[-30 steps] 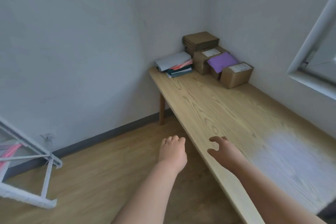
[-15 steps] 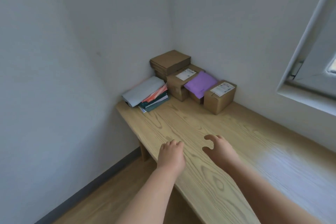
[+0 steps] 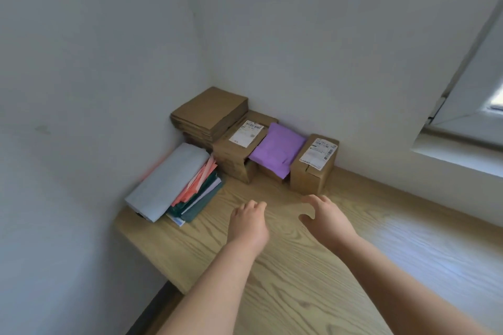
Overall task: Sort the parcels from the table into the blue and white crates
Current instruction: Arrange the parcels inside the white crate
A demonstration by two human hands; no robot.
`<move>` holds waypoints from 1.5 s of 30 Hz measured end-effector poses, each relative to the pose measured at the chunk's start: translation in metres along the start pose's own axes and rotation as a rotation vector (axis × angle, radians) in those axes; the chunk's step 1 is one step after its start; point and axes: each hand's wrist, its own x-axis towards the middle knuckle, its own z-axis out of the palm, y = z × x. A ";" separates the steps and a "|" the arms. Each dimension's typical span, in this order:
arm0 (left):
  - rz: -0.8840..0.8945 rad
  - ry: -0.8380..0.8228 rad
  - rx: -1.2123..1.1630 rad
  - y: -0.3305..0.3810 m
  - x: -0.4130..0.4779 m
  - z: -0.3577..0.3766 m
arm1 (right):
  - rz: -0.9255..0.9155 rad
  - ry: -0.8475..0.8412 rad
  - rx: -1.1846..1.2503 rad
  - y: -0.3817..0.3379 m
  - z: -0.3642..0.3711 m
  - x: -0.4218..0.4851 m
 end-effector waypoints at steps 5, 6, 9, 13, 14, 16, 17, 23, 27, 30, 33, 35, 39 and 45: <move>0.148 -0.044 0.024 -0.045 0.068 -0.014 | 0.082 0.036 -0.060 -0.035 0.018 0.056; 0.171 -0.042 0.029 -0.053 0.083 -0.018 | 0.087 0.040 -0.086 -0.042 0.021 0.068; 0.270 -0.017 0.090 -0.069 0.127 -0.025 | 0.078 0.092 -0.179 -0.058 0.027 0.097; 0.382 0.048 0.147 -0.074 0.182 -0.030 | 0.071 0.130 -0.306 -0.064 0.028 0.130; 0.396 0.064 0.158 -0.073 0.192 -0.032 | 0.061 0.129 -0.338 -0.064 0.027 0.137; 0.426 0.074 0.209 -0.070 0.216 -0.032 | 0.072 0.101 -0.387 -0.061 0.027 0.159; 0.426 0.065 0.251 -0.070 0.221 -0.032 | 0.086 0.074 -0.412 -0.061 0.027 0.166; 0.537 0.015 0.478 -0.067 0.258 -0.018 | 0.178 -0.070 -0.664 -0.049 0.042 0.202; 0.570 -0.041 0.562 -0.059 0.266 0.000 | 0.203 -0.113 -0.620 -0.044 0.053 0.200; 0.552 -0.067 0.565 -0.054 0.268 0.006 | 0.191 -0.061 -0.527 -0.042 0.051 0.196; 0.546 -0.037 0.523 -0.051 0.269 0.001 | 0.185 0.028 -0.393 -0.043 0.045 0.192; 0.546 -0.020 0.469 -0.052 0.268 -0.005 | 0.198 0.110 -0.309 -0.042 0.041 0.189; 0.477 0.028 0.189 -0.055 0.256 -0.018 | 0.261 0.260 -0.186 -0.042 0.029 0.176; 0.126 0.093 -0.369 -0.044 0.222 -0.049 | 0.380 0.315 -0.015 -0.051 0.001 0.142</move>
